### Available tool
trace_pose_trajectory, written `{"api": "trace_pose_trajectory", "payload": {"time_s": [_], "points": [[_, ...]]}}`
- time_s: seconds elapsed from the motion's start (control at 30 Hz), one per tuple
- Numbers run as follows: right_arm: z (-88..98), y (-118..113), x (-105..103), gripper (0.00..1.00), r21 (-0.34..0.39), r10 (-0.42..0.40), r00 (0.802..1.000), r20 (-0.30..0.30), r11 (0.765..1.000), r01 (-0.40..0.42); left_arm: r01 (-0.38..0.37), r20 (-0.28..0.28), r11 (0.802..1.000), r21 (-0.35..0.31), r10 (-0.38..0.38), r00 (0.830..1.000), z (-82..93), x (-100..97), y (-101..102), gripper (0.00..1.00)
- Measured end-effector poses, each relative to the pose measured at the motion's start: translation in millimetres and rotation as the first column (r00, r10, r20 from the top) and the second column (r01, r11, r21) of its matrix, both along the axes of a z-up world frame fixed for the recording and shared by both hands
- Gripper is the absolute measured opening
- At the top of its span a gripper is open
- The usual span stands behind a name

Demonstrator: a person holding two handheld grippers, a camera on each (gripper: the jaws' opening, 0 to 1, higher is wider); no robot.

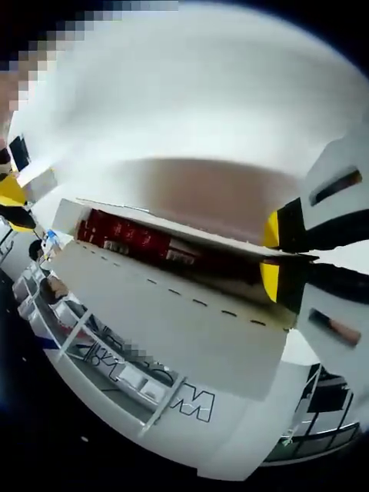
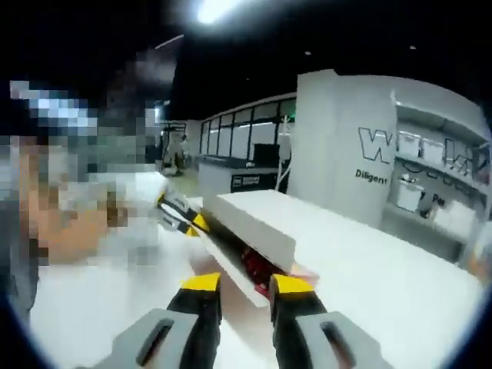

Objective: Tear open the coffee pouch, take out the coffee, and pour the coffee from the pouch into the cup

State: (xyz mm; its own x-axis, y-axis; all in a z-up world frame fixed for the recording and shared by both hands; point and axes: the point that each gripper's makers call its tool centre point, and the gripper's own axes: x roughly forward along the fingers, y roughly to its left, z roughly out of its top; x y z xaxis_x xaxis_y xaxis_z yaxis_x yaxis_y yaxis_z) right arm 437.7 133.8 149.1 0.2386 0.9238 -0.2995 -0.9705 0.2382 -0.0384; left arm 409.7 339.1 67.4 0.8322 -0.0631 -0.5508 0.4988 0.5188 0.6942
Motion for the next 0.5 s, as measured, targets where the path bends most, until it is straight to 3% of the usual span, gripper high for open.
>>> {"api": "trace_pose_trajectory", "payload": {"time_s": [0.1,0.27,0.5], "points": [[4.0,1.5,-1.1,0.25,0.024,-0.006,1.000,-0.026,1.000,0.006,0.001,-0.002,1.000,0.000,-0.001,1.000,-0.2,0.1,0.0,0.05],[9.6,10.6,-9.2,0.24,0.104,0.013,0.980,-0.196,0.995,0.008,0.001,-0.001,1.000,-0.002,-0.001,1.000,-0.2,0.5,0.4,0.05],[6.8,14.8,-5.5,0.20,0.109,-0.014,0.970,-0.242,0.993,0.042,0.003,-0.003,1.000,0.001,-0.003,1.000,-0.7,0.8,-0.1,0.05]]}}
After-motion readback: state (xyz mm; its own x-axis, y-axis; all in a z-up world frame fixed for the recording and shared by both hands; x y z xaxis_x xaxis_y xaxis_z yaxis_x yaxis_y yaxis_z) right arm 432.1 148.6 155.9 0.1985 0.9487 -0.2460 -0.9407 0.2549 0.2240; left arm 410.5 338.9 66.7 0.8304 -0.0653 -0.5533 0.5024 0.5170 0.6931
